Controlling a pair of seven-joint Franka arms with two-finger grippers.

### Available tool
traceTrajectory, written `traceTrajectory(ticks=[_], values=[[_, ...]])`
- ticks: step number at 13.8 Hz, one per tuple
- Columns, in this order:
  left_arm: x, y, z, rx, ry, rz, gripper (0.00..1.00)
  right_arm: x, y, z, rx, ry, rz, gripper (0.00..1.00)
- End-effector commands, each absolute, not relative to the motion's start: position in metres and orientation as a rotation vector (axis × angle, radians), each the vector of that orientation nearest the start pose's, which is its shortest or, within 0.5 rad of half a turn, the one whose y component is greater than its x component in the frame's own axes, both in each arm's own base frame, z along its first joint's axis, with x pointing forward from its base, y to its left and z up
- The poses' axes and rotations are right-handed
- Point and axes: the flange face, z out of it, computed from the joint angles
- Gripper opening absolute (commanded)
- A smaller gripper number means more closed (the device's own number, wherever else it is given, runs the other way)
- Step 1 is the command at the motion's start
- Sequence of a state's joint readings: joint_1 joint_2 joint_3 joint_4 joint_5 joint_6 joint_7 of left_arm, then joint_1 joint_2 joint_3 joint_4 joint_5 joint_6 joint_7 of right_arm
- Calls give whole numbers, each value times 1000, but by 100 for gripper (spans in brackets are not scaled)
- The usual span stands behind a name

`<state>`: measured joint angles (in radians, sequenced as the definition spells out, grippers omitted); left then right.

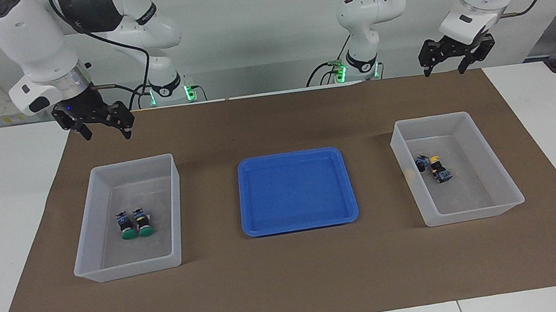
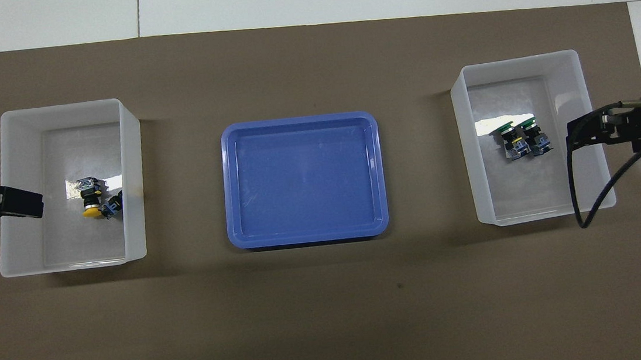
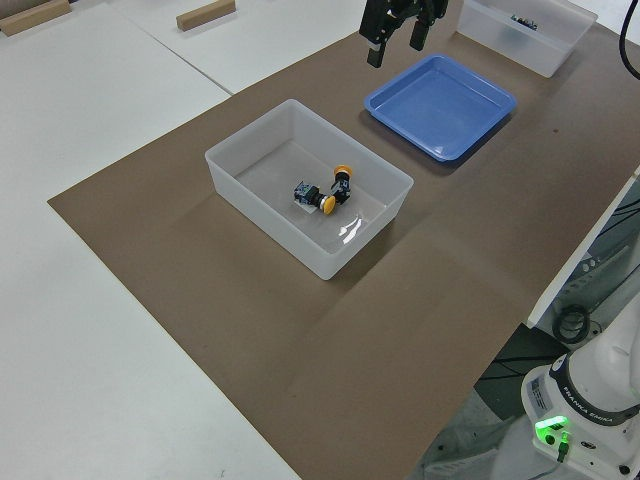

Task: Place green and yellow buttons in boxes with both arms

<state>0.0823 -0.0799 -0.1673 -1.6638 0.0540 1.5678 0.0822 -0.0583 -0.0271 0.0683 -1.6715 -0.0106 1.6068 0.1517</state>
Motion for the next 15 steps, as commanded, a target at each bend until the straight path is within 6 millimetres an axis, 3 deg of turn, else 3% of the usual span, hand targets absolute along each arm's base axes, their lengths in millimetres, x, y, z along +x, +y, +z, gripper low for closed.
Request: traceTrajectory(ticks=[1,5,15], values=[[521,-46,616,-3055,257,-22,100,542,5,597,-3146,212,71,100],[518,-43,606,-3137,223,-65,100,542,5,597,-3146,212,71,100],[517,-43,606,-3137,221,-58,100,542,6,597,-3145,212,72,100]])
